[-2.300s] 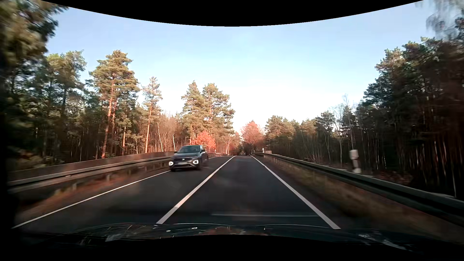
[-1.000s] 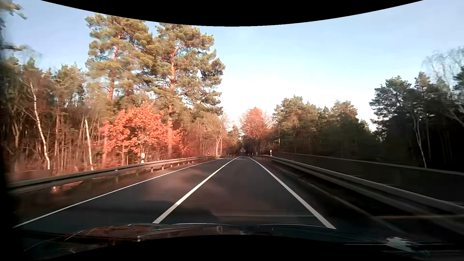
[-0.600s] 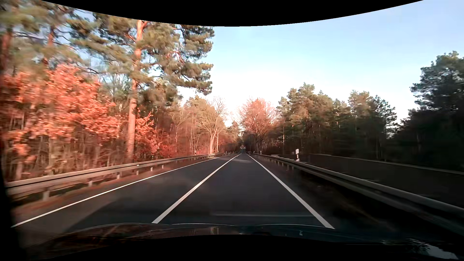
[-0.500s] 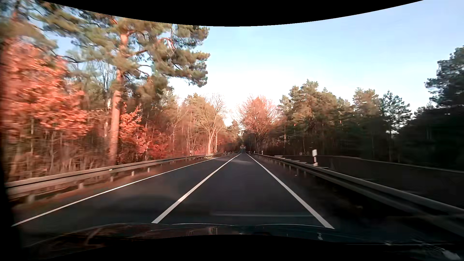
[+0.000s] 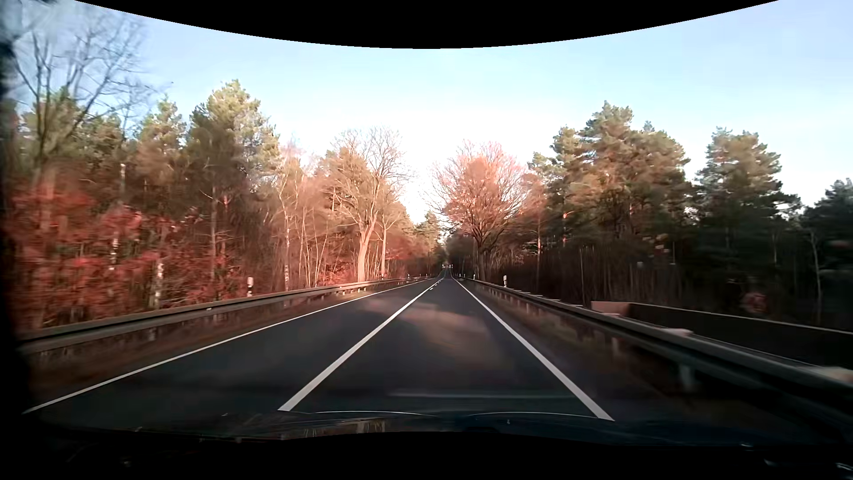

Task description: Follow the waypoints while adhering to traffic rules and regulations

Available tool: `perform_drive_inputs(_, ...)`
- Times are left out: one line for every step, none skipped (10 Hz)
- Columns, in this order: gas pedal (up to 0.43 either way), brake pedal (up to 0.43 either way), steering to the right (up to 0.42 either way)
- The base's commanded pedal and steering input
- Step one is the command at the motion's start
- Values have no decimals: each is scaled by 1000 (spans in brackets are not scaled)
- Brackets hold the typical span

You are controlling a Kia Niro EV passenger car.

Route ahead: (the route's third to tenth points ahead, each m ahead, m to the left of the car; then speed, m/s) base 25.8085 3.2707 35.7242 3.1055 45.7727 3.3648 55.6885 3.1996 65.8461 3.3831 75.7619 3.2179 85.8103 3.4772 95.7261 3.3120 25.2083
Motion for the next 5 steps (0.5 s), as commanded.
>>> perform_drive_inputs(177, 0, -2)
perform_drive_inputs(177, 0, -2)
perform_drive_inputs(177, 0, -1)
perform_drive_inputs(177, 0, -1)
perform_drive_inputs(189, 0, -2)
